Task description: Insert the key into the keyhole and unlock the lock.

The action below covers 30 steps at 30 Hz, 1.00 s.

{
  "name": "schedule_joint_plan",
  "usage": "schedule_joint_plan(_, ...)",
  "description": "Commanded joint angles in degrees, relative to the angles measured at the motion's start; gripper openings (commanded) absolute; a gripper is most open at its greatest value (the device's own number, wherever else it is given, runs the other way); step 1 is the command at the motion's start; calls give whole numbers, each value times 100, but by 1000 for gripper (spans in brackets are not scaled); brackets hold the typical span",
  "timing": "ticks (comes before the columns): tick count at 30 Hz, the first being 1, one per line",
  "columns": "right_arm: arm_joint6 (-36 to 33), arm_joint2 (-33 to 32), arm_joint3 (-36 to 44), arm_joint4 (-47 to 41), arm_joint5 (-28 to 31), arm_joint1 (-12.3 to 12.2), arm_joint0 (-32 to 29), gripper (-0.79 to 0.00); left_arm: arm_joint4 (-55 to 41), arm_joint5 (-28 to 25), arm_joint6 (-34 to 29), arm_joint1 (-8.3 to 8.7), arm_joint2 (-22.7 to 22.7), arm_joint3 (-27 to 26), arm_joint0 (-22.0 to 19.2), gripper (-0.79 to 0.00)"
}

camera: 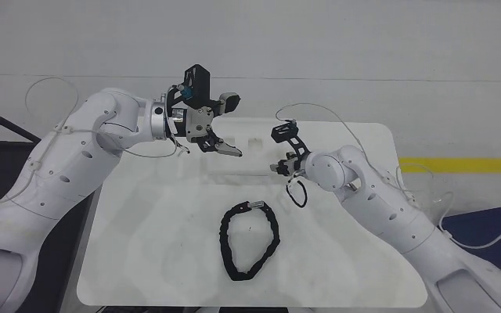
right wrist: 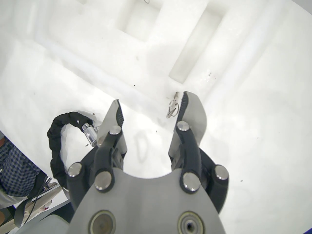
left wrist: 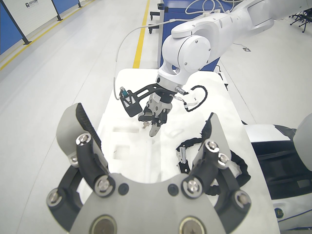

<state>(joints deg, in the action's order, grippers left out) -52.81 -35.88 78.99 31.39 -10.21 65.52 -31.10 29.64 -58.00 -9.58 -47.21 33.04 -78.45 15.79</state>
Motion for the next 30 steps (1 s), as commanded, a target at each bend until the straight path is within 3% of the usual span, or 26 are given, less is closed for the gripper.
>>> schedule_joint_plan(1, 2, -8, 8, 58, -52, 15, -19, -456, 0, 0, 0, 0, 0, 0, 0, 0)
schedule_joint_plan(11, 46, -72, -156, 269, -317, 106, -129, -573, 0, 0, 0, 0, 0, 0, 0, 0)
schedule_joint_plan(15, 91, -107, -201, 335, -360, 142, -165, -665, 0, 0, 0, 0, 0, 0, 0, 0)
schedule_joint_plan(17, 105, -125, -220, 370, -388, 160, -177, -773, 0, 0, 0, 0, 0, 0, 0, 0)
schedule_joint_plan(18, 99, -130, -228, 390, -406, 170, -180, -785, 0, 0, 0, 0, 0, 0, 0, 0)
schedule_joint_plan(30, -286, -325, -160, 526, -525, 254, -49, -785, 0, 0, 0, 0, 0, 0, 0, 0)
